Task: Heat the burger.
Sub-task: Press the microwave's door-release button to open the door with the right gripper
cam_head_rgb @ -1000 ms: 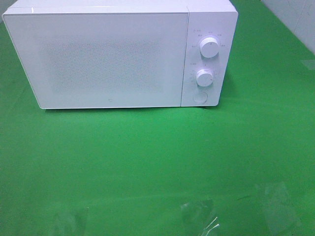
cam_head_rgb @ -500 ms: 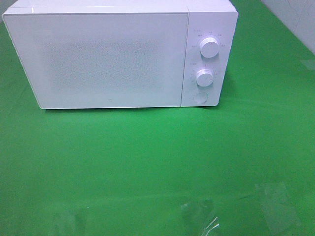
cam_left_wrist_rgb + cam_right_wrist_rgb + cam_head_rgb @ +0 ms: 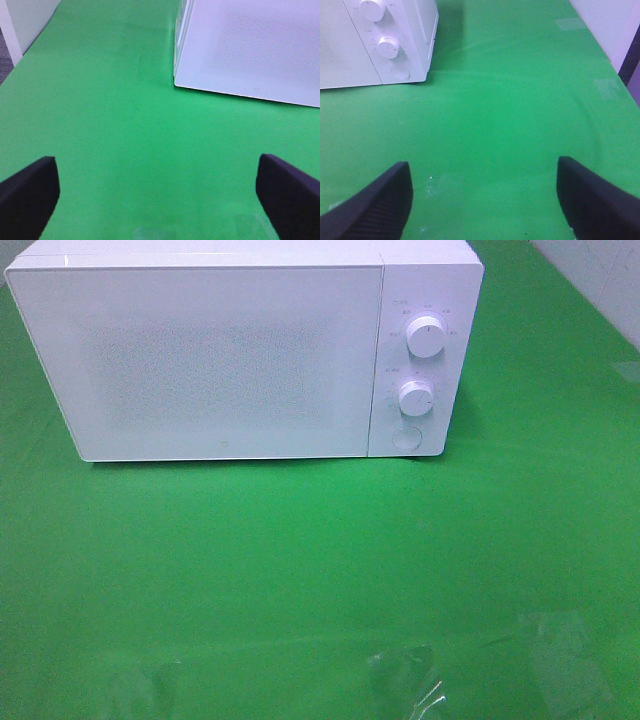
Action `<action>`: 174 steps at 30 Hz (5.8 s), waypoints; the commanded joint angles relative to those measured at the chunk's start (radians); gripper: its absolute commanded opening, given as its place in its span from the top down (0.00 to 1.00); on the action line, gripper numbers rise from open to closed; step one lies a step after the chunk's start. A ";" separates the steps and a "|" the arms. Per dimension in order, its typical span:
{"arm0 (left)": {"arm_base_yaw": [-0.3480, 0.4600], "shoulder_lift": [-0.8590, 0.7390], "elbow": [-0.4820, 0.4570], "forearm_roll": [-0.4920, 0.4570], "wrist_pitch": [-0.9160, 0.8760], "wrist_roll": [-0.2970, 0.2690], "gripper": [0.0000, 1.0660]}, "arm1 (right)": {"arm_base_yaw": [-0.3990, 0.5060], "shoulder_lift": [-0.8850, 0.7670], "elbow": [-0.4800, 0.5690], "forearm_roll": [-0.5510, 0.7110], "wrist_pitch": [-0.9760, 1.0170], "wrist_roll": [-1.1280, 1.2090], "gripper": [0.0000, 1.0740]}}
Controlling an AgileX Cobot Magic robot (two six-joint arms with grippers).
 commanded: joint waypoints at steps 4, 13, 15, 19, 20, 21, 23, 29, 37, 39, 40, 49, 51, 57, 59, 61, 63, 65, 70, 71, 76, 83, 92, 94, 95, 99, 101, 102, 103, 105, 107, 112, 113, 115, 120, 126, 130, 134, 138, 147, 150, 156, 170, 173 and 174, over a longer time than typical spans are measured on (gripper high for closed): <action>0.002 -0.019 0.004 -0.002 -0.004 -0.001 0.05 | -0.006 -0.025 0.003 0.005 -0.002 -0.010 0.29; 0.002 -0.019 0.004 -0.002 -0.004 -0.001 0.05 | -0.006 -0.017 -0.003 0.002 -0.007 -0.018 0.29; 0.002 -0.019 0.004 -0.002 -0.004 -0.001 0.05 | -0.006 0.042 -0.034 0.005 -0.040 -0.017 0.29; 0.002 -0.019 0.004 -0.002 -0.004 -0.001 0.05 | -0.005 0.124 -0.039 0.003 -0.111 -0.017 0.29; 0.002 -0.019 0.004 -0.002 -0.004 -0.001 0.05 | -0.005 0.124 -0.039 0.003 -0.111 -0.017 0.29; 0.002 -0.019 0.004 -0.002 -0.004 -0.001 0.05 | -0.005 0.165 -0.039 0.003 -0.154 -0.017 0.29; 0.002 -0.019 0.004 -0.002 -0.004 -0.001 0.05 | -0.005 0.190 -0.039 0.003 -0.181 -0.017 0.29; 0.002 -0.019 0.004 -0.002 -0.004 -0.001 0.05 | -0.005 0.336 -0.039 0.002 -0.348 -0.017 0.29; 0.002 -0.019 0.004 -0.002 -0.004 -0.001 0.05 | -0.005 0.576 -0.039 0.006 -0.548 -0.010 0.29; 0.002 -0.019 0.004 -0.002 -0.004 -0.001 0.05 | -0.005 0.651 -0.039 0.004 -0.608 0.009 0.29; 0.002 -0.019 0.004 -0.002 -0.004 -0.001 0.05 | -0.005 0.651 -0.039 0.004 -0.608 0.009 0.29; 0.002 -0.019 0.004 -0.002 -0.004 -0.001 0.05 | -0.005 0.861 -0.038 0.002 -0.818 0.067 0.29; 0.002 -0.019 0.004 -0.002 -0.004 -0.001 0.05 | -0.005 0.899 -0.017 0.002 -0.898 0.077 0.29; 0.002 -0.019 0.004 -0.002 -0.004 -0.001 0.05 | -0.005 0.992 0.069 0.002 -1.168 0.077 0.29; 0.002 -0.019 0.004 -0.002 -0.004 -0.001 0.05 | -0.005 1.030 0.108 0.002 -1.282 0.076 0.29; 0.002 -0.019 0.004 -0.002 -0.004 -0.001 0.05 | -0.005 1.117 0.163 0.012 -1.483 0.052 0.29; 0.002 -0.019 0.004 -0.002 -0.004 -0.001 0.05 | -0.001 1.159 0.185 0.047 -1.562 0.016 0.29; 0.002 -0.019 0.004 -0.002 -0.004 -0.001 0.05 | 0.005 1.182 0.194 0.079 -1.599 -0.014 0.29; 0.002 -0.019 0.004 -0.002 -0.004 -0.001 0.05 | 0.076 1.257 0.220 0.249 -1.733 -0.156 0.29; 0.002 -0.019 0.004 -0.002 -0.004 -0.001 0.05 | 0.133 1.296 0.227 0.337 -1.802 -0.231 0.29; 0.002 -0.019 0.004 -0.002 -0.004 -0.001 0.05 | 0.345 1.405 0.227 0.543 -1.967 -0.347 0.29; 0.002 -0.019 0.004 -0.002 -0.004 -0.001 0.05 | 0.507 1.511 0.227 0.680 -2.077 -0.372 0.29; 0.002 -0.019 0.004 -0.002 -0.004 -0.001 0.05 | 0.722 1.651 0.143 0.839 -2.113 -0.373 0.29; 0.002 -0.019 0.004 -0.002 -0.004 -0.001 0.05 | 0.750 1.673 0.121 0.844 -2.112 -0.373 0.29; 0.002 -0.019 0.004 -0.002 -0.004 -0.001 0.05 | 0.769 1.691 0.103 0.844 -2.107 -0.373 0.29; 0.002 -0.019 0.004 -0.002 -0.004 -0.001 0.05 | 0.784 1.718 0.078 0.844 -2.091 -0.363 0.29; 0.002 -0.019 0.004 -0.002 -0.004 -0.001 0.05 | 0.790 1.725 0.065 0.845 -2.073 -0.338 0.30; 0.002 -0.019 0.004 -0.002 -0.004 -0.001 0.05 | 0.790 1.725 0.063 0.844 -2.067 -0.279 0.31; 0.002 -0.019 0.004 -0.002 -0.004 -0.001 0.05 | 0.790 1.725 0.063 0.844 -2.067 -0.279 0.31; 0.002 -0.019 0.004 -0.002 -0.004 -0.001 0.05 | 0.790 1.725 0.063 0.845 -2.068 -0.165 0.35; 0.002 -0.019 0.004 -0.002 -0.004 -0.001 0.05 | 0.790 1.725 0.063 0.845 -2.067 -0.034 0.40; 0.002 -0.019 0.004 -0.002 -0.004 -0.001 0.05 | 0.790 1.725 0.064 0.842 -2.047 0.414 0.60; 0.002 -0.019 0.004 -0.002 -0.004 -0.001 0.05 | 0.790 1.726 0.064 0.837 -2.040 0.603 0.69; 0.002 -0.019 0.004 -0.002 -0.004 -0.001 0.05 | 0.790 1.728 0.064 0.836 -2.042 0.762 0.79; 0.002 -0.019 0.004 -0.002 -0.004 -0.001 0.05 | 0.789 1.731 0.064 0.836 -2.047 1.069 0.98; 0.002 -0.019 0.004 -0.002 -0.004 -0.001 0.05 | 0.747 1.731 0.064 0.795 -2.016 1.241 1.00; 0.002 -0.019 0.004 -0.002 -0.004 -0.001 0.05 | 0.710 1.731 0.064 0.757 -1.971 1.296 1.00; 0.002 -0.019 0.004 -0.002 -0.004 -0.001 0.05 | 0.628 1.740 0.027 0.670 -1.877 1.331 1.00; 0.002 -0.019 0.004 -0.002 -0.004 -0.001 0.05 | 0.586 1.769 -0.008 0.616 -1.864 1.347 1.00; 0.002 -0.019 0.004 -0.002 -0.004 -0.001 0.05 | 0.530 1.899 -0.098 0.548 -1.864 1.434 1.00; 0.002 -0.019 0.004 -0.002 -0.004 -0.001 0.05 | 0.507 1.957 -0.139 0.531 -1.866 1.450 1.00; 0.002 -0.019 0.004 -0.002 -0.004 -0.001 0.05 | 0.489 2.014 -0.200 0.521 -1.864 1.466 1.00; 0.002 -0.019 0.004 -0.002 -0.004 -0.001 0.05 | 0.437 2.125 -0.334 0.516 -1.833 1.467 1.00; 0.002 -0.019 0.004 -0.002 -0.004 -0.001 0.05 | 0.437 2.139 -0.349 0.520 -1.831 1.467 1.00; 0.002 -0.019 0.004 -0.002 -0.004 -0.001 0.05 | 0.437 2.139 -0.349 0.520 -1.831 1.467 1.00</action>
